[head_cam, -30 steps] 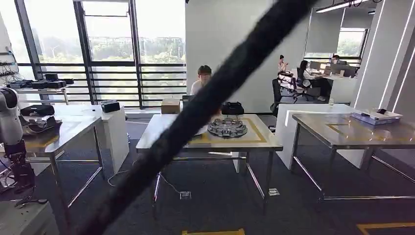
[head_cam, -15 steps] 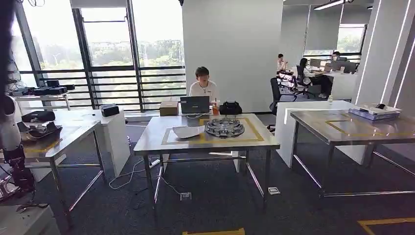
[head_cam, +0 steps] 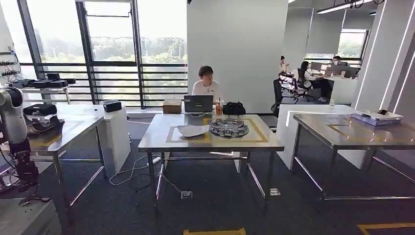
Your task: Take the parts from the cabinet and place them on the table.
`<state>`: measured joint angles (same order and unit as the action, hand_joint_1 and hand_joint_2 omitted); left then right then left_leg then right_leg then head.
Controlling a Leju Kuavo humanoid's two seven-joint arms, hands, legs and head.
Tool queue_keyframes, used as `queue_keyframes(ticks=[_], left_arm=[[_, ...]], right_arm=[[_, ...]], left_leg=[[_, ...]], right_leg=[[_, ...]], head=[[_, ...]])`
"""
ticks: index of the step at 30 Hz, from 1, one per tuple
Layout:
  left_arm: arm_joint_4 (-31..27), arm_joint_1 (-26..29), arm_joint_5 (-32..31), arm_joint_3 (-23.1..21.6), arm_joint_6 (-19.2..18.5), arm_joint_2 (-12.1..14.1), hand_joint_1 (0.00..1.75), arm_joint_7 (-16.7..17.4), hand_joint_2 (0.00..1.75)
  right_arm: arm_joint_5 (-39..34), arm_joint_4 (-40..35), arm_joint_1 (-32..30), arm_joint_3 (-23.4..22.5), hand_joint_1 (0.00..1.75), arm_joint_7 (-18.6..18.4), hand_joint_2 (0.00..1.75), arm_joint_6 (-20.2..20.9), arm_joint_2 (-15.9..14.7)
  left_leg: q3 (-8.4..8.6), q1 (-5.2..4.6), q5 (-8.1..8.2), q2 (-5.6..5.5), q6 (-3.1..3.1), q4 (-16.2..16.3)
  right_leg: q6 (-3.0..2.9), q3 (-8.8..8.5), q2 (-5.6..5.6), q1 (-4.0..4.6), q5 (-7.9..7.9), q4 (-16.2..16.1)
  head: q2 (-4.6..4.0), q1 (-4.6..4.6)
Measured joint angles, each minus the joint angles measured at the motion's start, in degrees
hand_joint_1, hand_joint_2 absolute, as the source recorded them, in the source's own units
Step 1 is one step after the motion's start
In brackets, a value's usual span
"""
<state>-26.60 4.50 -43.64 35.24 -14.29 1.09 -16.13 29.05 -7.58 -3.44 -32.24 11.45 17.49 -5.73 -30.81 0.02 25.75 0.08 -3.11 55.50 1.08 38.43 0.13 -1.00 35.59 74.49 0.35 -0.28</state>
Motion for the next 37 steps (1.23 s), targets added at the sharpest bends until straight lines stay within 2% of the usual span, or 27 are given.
queue_keyframes(ticks=[1, 2, 4, 5, 7, 9, 10, 11, 12, 14, 15, 16, 17, 19, 20, 21, 24, 26, 27, 29, 30, 31, 32, 34, 35, 36, 37], left_arm=[[-0.43, -0.09, 1.28, -0.63, 0.30, -0.11, 0.00, 0.48, 0.00], [-0.83, -0.27, 2.36, -1.28, 0.68, -0.22, 0.00, 0.90, 0.00], [-1.83, -0.77, 4.91, -2.89, 1.48, -0.42, 0.00, 1.74, 0.00], [-2.19, -0.99, 6.01, -3.68, 1.95, -0.46, 0.00, 2.12, 0.00], [-2.64, -1.30, 8.68, -5.60, 2.73, -0.46, 0.00, 2.99, 0.00], [-2.69, -1.31, 11.24, -7.54, 3.58, -0.55, 0.00, 4.04, 0.00], [-2.69, -1.12, 12.55, -8.53, 4.02, -0.59, 0.00, 4.55, 0.00], [-2.64, -0.79, 13.66, -9.52, 4.35, -0.77, 0.00, 4.96, 0.00], [-2.47, -0.47, 15.03, -10.38, 4.82, -0.79, 0.00, 5.46, 0.00], [-1.55, 0.32, 17.24, -12.01, 5.57, -0.81, 0.00, 6.36, 0.00], [-1.00, 0.88, 18.16, -12.75, 5.83, -0.90, 0.00, 6.71, 0.00], [-0.24, 1.67, 19.32, -13.65, 6.25, -0.98, 0.00, 7.21, 0.00], [0.51, 2.52, 20.35, -14.46, 6.56, -1.03, 0.00, 7.54, 0.00], [1.91, 3.75, 22.10, -15.85, 7.21, -1.05, 0.00, 8.17, 0.00], [2.58, 4.18, 23.06, -16.64, 7.45, -1.05, 0.00, 8.52, 0.00], [3.13, 4.51, 23.95, -17.39, 7.78, -0.96, 0.00, 8.83, 0.00], [4.35, 5.86, 27.59, -20.35, 9.04, -1.01, 0.00, 10.18, 0.00], [4.33, 5.61, 29.73, -22.27, 9.75, -1.14, 0.00, 10.90, 0.00], [4.03, 5.28, 31.13, -23.28, 10.22, -1.18, 0.00, 11.28, 0.00], [2.91, 4.27, 33.37, -25.06, 10.88, -1.25, 0.00, 12.09, 0.00], [2.27, 3.64, 34.16, -25.79, 11.19, -1.25, 0.00, 12.33, 0.00], [1.36, 2.84, 34.96, -26.40, 11.45, -1.27, 0.00, 12.63, 0.00], [0.49, 2.02, 35.55, -26.93, 11.54, -1.27, 0.00, 12.89, 0.00], [-1.81, 0.10, 36.80, -28.04, 12.02, -1.40, 0.00, 13.24, 0.00], [-2.80, -0.79, 37.31, -28.60, 12.19, -1.44, 0.00, 13.44, 0.00], [-3.83, -1.56, 38.09, -29.25, 12.50, -1.38, 0.00, 13.68, 0.00], [-4.24, -1.67, 39.05, -29.92, 12.70, -1.38, 0.00, 14.03, 0.00]], right_arm=[[-0.85, 0.00, -0.63, 0.71, 0.00, -0.37, 0.00, -0.57, 0.17], [-1.49, 0.00, -1.23, 1.36, 0.00, -0.64, 0.00, -0.95, 0.31], [-3.12, 0.00, -2.38, 2.92, 0.00, -1.31, 0.00, -1.92, 0.61], [-3.88, 0.00, -2.71, 3.63, 0.00, -1.55, 0.00, -2.37, 0.74], [-5.67, -0.11, -3.25, 5.42, 0.00, -2.21, 0.00, -3.46, 1.01], [-7.37, -0.52, -3.83, 7.18, 0.00, -2.93, 0.00, -4.42, 1.27], [-8.23, -0.88, -4.01, 8.11, 0.00, -3.24, 0.00, -4.92, 1.60], [-9.01, -1.36, -4.03, 8.90, 0.00, -3.54, 0.00, -5.38, 1.68], [-9.88, -2.07, -3.99, 9.83, 0.00, -3.78, 0.00, -5.95, 1.81], [-11.33, -3.46, -3.68, 11.39, 0.00, -4.40, 0.00, -6.80, 2.19], [-11.98, -4.18, -3.51, 12.09, 0.00, -4.64, 0.00, -7.17, 2.32], [-12.73, -5.18, -3.24, 12.92, 0.00, -4.92, 0.00, -7.68, 2.47], [-13.38, -6.23, -2.83, 13.68, 0.00, -5.23, 0.00, -8.03, 2.67], [-14.61, -8.27, -1.90, 15.02, 0.00, -5.60, 0.00, -8.77, 2.99], [-15.24, -9.31, -1.50, 15.76, 0.00, -5.86, 0.00, -9.10, 3.19], [-15.85, -10.10, -0.95, 16.46, 0.00, -6.10, 0.00, -9.49, 3.45], [-18.25, -12.26, -0.53, 19.16, 0.00, -7.04, 0.00, -10.93, 3.78], [-19.78, -12.52, -1.06, 20.80, 0.00, -7.74, 0.00, -11.85, 4.00], [-20.54, -12.52, -1.63, 21.70, 0.00, -8.04, 0.00, -12.22, 4.17], [-22.03, -12.20, -3.27, 23.23, 0.00, -8.72, 0.00, -13.16, 4.39], [-22.56, -11.76, -4.16, 23.78, 0.00, -8.94, 0.00, -13.43, 4.48], [-23.02, -11.17, -5.19, 24.28, 0.00, -9.18, 0.00, -13.77, 4.59], [-23.52, -10.36, -6.30, 24.78, 0.00, -9.42, 0.00, -14.08, 4.66], [-24.35, -8.70, -8.53, 25.74, 0.00, -9.73, 0.00, -14.52, 4.79], [-24.59, -7.97, -9.38, 26.18, 0.00, -9.82, 0.00, -14.78, 4.81], [-25.16, -7.34, -10.01, 26.84, 0.00, -10.12, 0.00, -15.06, 4.94], [-25.71, -7.10, -10.47, 27.36, 0.00, -10.34, 0.00, -15.44, 4.92]], left_leg=[[0.01, -0.02, 0.00, -0.01, 0.01, 0.01], [0.08, -0.02, -0.01, -0.08, 0.03, 0.04], [0.14, -0.02, 0.07, -0.16, 0.19, 0.33], [0.05, -0.06, 0.17, -0.14, 0.42, 0.58], [-0.22, -0.54, 0.50, -0.07, 1.20, 1.02], [-0.14, -0.37, 0.44, -0.07, 1.72, 0.97], [-0.20, -0.24, 0.66, -0.10, 2.00, 1.38], [-0.65, -0.10, 1.92, -0.13, 2.45, 2.68], [-1.87, 0.08, 4.24, -0.13, 2.72, 5.63], [-6.00, 0.29, 9.03, -0.13, 3.23, 15.11], [-7.50, 0.36, 10.05, -0.13, 3.35, 18.49], [-8.01, 0.46, 9.78, -0.13, 3.42, 19.67], [-6.91, 0.57, 7.98, -0.12, 3.35, 17.41], [-1.97, 0.59, 2.90, -0.12, 3.07, 7.40], [0.43, 0.58, 1.19, -0.78, 2.73, 2.56], [1.01, 0.30, 1.80, -1.16, 2.60, 1.39], [0.68, -0.11, 1.58, -0.67, 1.73, 1.52], [0.78, 0.40, 0.74, 0.08, 0.59, 0.34], [0.61, 0.36, 0.64, 0.17, 0.22, 0.22], [0.39, 0.19, 0.61, 0.89, 0.02, 0.25], [0.31, 0.12, 0.62, 1.21, 0.02, 0.28], [0.31, 0.06, 0.62, 1.63, 0.03, 0.28], [0.36, 0.05, 0.65, 1.96, 0.07, 0.30], [0.52, 0.10, 0.83, 2.78, 0.33, 0.44], [0.57, 0.10, 0.99, 3.13, 0.58, 0.63], [0.28, -0.62, 1.42, 3.57, 1.08, 1.04], [0.17, -0.54, 1.74, 4.03, 1.41, 1.14]], right_leg=[[0.35, 0.01, 0.00, 0.00, -0.46, -0.02], [0.81, -1.45, -0.01, 0.00, -1.87, -2.76], [1.54, -7.02, -0.09, -0.03, -5.99, -13.72], [1.39, -9.42, -0.21, -0.02, -7.08, -18.22], [0.00, -9.29, -0.06, 0.21, -7.57, -18.78], [-0.56, -9.20, -0.08, 0.48, -7.61, -18.76], [-1.11, -9.29, -0.15, -0.21, -7.98, -19.11], [-1.30, -9.51, -0.21, -0.20, -8.07, -19.10], [-1.59, -9.48, -0.22, -0.19, -8.16, -19.09], [-1.58, -9.32, -0.23, -0.14, -8.16, -19.02], [-1.58, -9.30, -0.23, -0.11, -8.16, -19.02], [-1.57, -9.33, -0.23, -0.11, -8.15, -19.01], [-1.55, -9.44, -0.18, -0.11, -8.14, -19.01], [-1.50, -9.69, -0.03, -0.10, -8.11, -19.01], [-1.46, -9.70, 0.29, -0.13, -8.11, -19.03], [-1.08, -9.38, 0.27, 0.36, -7.98, -18.89], [0.03, -8.84, 0.43, 0.11, -8.23, -19.19], [0.47, -8.59, 0.36, 0.00, -7.61, -18.04], [0.12, -7.05, 0.29, 0.11, -5.80, -15.23], [-0.37, -2.18, 0.29, 0.08, -1.37, -5.52], [-0.29, -0.15, 0.29, 0.07, 0.00, -1.40], [0.08, 0.80, 0.27, 0.04, 0.14, 0.44], [0.53, 0.19, 0.25, 0.00, -0.72, -0.81], [1.61, -4.62, -0.47, -0.10, -4.74, -10.48], [1.85, -7.31, -1.87, -0.09, -6.37, -15.60], [1.24, -8.77, -4.47, 0.10, -7.22, -18.51], [0.46, -8.98, -3.64, 0.09, -7.73, -18.39]], head=[[0.02, 0.04], [0.02, 0.04], [0.00, 0.15], [0.02, 0.22], [0.02, 0.15], [0.00, 0.15], [0.00, 0.22], [0.02, 0.22], [0.00, 0.17], [0.02, 0.15], [0.00, 0.15], [0.00, 0.15], [0.00, 0.15], [0.00, 0.15], [0.00, 0.17], [0.00, 0.20], [0.00, 0.28], [0.00, 0.29], [0.00, 0.48], [0.00, 0.59], [0.00, 0.59], [0.02, 0.61], [0.02, 0.63], [0.00, 0.68], [0.02, 0.70], [0.02, 0.81], [0.02, 0.68]])
